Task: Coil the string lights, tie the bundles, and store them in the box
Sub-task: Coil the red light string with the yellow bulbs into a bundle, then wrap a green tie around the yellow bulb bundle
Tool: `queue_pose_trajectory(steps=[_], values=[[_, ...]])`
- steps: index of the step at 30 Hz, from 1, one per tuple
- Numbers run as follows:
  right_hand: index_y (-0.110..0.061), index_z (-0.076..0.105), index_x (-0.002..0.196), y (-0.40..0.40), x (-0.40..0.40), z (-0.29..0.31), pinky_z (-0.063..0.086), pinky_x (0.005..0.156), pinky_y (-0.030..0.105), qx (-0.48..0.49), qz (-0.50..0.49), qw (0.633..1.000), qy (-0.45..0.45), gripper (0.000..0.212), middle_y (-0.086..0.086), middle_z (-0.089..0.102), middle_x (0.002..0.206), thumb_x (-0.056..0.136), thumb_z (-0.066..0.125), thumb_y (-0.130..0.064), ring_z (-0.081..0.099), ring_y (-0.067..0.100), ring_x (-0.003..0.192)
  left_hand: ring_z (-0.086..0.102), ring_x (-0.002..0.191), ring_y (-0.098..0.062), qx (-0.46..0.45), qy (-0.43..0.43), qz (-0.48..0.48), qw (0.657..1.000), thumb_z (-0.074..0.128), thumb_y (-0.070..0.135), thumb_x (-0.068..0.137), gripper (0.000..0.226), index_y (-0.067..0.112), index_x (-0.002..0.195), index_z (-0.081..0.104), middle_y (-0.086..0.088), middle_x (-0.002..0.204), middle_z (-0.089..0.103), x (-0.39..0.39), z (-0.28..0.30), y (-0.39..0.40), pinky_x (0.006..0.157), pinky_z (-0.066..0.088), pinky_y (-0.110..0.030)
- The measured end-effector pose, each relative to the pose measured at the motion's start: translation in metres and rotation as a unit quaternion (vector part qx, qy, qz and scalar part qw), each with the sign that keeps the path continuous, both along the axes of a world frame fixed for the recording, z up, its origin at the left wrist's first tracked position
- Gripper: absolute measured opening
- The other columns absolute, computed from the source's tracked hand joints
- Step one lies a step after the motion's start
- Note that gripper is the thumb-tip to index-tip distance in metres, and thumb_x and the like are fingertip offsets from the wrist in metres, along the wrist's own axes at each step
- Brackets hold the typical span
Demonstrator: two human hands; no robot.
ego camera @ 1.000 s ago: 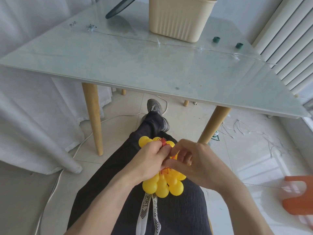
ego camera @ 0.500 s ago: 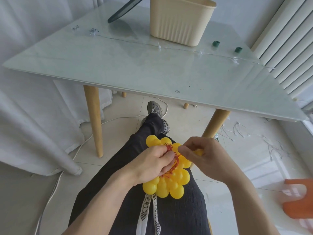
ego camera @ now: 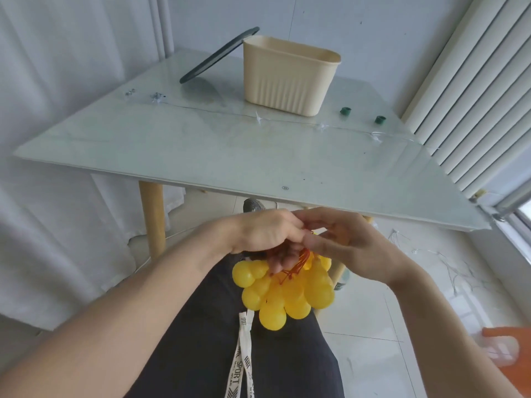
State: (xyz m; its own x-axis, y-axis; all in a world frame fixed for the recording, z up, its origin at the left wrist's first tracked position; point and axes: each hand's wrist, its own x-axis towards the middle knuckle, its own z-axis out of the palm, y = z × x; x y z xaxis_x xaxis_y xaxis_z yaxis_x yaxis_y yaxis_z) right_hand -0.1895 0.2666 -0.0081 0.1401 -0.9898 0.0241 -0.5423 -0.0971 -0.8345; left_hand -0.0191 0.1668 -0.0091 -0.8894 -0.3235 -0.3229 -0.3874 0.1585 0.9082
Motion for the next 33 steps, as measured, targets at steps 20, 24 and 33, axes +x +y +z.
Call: queue_pose_trajectory(steps=[20,24,33], values=[[-0.022,0.079,0.092,-0.040,-0.043,0.095,0.058,0.067,0.038,-0.072,-0.102,0.979,0.162,0.017,-0.009,0.076,0.075,0.085,0.070,-0.010,0.070,0.013,0.068,0.062,0.073,-0.015,-0.103,0.104,0.160,0.976,0.059,0.036,0.098,0.034,0.008,0.086,0.074,-0.001,0.076,0.071,-0.056,0.069,-0.037,0.080,0.050,-0.032],[-0.021,0.080,0.091,-0.052,-0.054,0.121,0.057,0.062,0.025,-0.114,-0.124,0.969,0.183,0.019,-0.012,0.076,0.074,0.084,0.069,-0.007,0.070,0.010,0.064,0.065,0.085,-0.016,-0.212,0.103,0.168,0.957,0.058,0.043,0.097,0.035,0.017,0.080,0.074,0.005,0.080,0.071,-0.068,0.098,-0.050,0.084,0.049,-0.027],[-0.028,0.074,0.088,-0.125,-0.078,0.131,0.053,0.065,0.034,-0.241,-0.203,0.920,0.232,0.015,-0.009,0.072,0.074,0.082,0.070,-0.015,0.060,0.013,0.065,0.031,0.043,-0.014,-0.252,0.096,0.170,0.948,0.060,0.042,0.097,0.033,0.014,0.082,0.070,-0.011,0.078,0.052,-0.095,0.135,-0.122,0.041,0.023,-0.020]])
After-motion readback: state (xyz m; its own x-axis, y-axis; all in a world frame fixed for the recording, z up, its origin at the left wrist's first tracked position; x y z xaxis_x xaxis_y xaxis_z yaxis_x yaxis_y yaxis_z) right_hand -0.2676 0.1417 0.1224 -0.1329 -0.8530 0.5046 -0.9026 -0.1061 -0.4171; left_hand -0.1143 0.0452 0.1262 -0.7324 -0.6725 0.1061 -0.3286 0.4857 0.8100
